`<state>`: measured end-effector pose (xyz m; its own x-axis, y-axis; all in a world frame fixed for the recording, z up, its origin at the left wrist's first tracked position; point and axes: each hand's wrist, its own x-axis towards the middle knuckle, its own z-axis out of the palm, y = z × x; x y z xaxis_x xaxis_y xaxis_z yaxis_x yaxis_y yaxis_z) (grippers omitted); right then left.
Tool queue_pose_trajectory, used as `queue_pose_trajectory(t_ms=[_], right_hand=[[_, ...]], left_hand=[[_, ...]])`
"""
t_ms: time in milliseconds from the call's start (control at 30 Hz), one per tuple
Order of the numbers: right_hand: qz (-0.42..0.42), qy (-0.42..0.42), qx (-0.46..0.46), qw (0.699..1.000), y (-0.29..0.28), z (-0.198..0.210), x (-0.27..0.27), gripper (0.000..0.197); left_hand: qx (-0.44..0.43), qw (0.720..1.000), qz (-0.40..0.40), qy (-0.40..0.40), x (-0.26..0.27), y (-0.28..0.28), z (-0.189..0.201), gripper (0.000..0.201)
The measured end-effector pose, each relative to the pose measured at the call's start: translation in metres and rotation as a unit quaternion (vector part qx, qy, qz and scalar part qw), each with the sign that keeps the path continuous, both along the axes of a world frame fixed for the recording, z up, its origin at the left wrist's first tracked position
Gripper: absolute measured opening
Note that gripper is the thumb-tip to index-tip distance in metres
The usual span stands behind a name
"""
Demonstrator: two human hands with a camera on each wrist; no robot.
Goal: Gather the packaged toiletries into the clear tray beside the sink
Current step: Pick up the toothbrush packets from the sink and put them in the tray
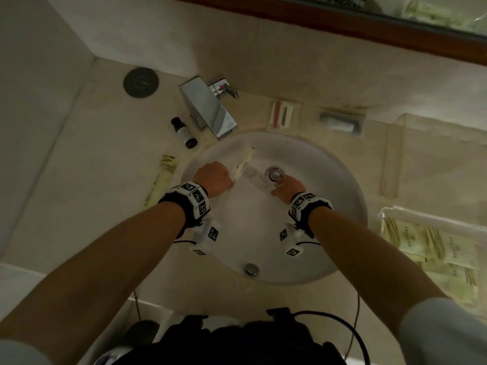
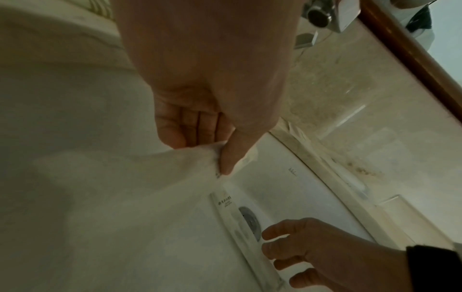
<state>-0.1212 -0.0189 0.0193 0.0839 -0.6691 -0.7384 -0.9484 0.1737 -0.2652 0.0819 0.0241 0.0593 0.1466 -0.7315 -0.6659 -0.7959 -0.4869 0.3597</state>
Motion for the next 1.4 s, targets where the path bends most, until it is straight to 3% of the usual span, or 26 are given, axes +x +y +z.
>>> queue_pose_trajectory(t_ms=[333,467,767,967,1100,1400], right_hand=[[0.029,0.054,0.016,0.998,-0.004,-0.032,-0.003,0.032],[0.034,0.065,0.031,0.997,-0.003,-0.028,-0.004,0.023],[0.022,0.055,-0.001,0.998,-0.008,-0.001,-0.015,0.018],[-0.014,0.007,-0.039,0.999,-0.002,0.026,-0.025,0.03],[-0.056,-0.036,-0.065,0.996,0.009,0.041,-0.031,0.025],[-0.186,-0.165,-0.061,0.967,0.049,0.066,-0.031,0.037]], left_hand=[[0.02,1.0,0.018,0.004,0.002,-0.008,-0.01,0.034],[0.02,0.999,0.021,0.013,-0.001,-0.008,-0.009,0.021],[-0.011,1.0,0.012,0.012,-0.008,0.0,0.009,0.031],[-0.049,0.999,0.014,0.011,-0.014,0.013,0.027,0.025],[-0.073,0.997,0.019,0.014,-0.017,0.022,0.035,0.026],[-0.127,0.991,0.019,0.043,-0.026,0.042,0.051,0.027]])
